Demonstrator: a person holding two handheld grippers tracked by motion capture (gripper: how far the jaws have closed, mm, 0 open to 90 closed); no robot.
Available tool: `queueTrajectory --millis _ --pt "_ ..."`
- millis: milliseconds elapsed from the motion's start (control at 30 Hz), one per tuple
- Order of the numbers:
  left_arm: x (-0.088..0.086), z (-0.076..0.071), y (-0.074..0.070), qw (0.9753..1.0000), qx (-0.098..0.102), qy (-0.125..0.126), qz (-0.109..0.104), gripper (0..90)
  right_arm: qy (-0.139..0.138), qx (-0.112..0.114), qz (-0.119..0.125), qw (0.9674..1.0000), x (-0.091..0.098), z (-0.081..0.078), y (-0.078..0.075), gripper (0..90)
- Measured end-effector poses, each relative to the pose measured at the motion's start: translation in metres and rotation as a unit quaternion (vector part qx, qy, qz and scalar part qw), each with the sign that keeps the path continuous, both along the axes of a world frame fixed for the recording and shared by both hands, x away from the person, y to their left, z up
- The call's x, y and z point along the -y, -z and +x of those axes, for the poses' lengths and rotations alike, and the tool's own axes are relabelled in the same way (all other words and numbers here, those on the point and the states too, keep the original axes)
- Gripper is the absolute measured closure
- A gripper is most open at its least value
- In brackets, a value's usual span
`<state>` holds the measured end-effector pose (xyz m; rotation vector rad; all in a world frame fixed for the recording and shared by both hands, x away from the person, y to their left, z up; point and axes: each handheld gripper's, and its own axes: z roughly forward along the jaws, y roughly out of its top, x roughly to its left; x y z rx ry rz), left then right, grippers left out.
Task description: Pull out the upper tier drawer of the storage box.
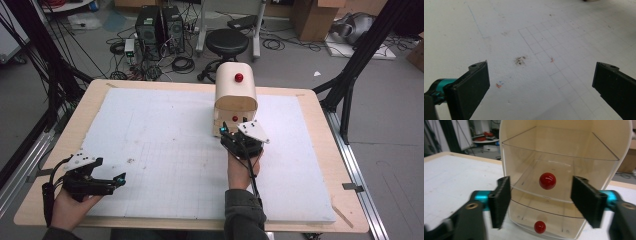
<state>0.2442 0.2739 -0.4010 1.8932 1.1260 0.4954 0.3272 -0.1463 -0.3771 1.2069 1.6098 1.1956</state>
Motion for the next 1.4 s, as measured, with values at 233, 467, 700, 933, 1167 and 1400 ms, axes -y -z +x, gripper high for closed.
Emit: queueTrajectory --millis 233,467,700,933,1167,1400 --pt "-0.001 0.0 0.0 1.0 -0.001 0.0 0.003 1.7 0.024 0.018 -0.004 0.9995 -0.005 0.0 0.001 49.6" --pt "0.0 0.0 -0.001 1.0 0.0 -0.001 0.002 1.7 0.033 0.017 -0.004 0.9993 -0.005 0.001 0.002 54.9" --pt "0.0 0.0 0.0 1.0 -0.001 -0.001 0.002 1.7 0.049 0.017 -0.012 0.9986 -0.008 0.003 0.004 60.3" --pt "0.0 0.0 0.0 1.0 0.0 0.0 0.003 1.7 0.058 0.014 -0.017 0.9981 -0.012 0.005 0.007 66.4" --pt "0.001 0.0 0.0 1.0 -0.001 -0.001 0.002 1.7 0.065 0.019 -0.025 0.9974 -0.014 0.006 0.008 71.8" --pt "0.0 0.0 0.0 1.0 0.0 0.001 0.005 1.7 0.066 0.021 -0.028 0.9972 -0.014 0.006 0.008 72.1"
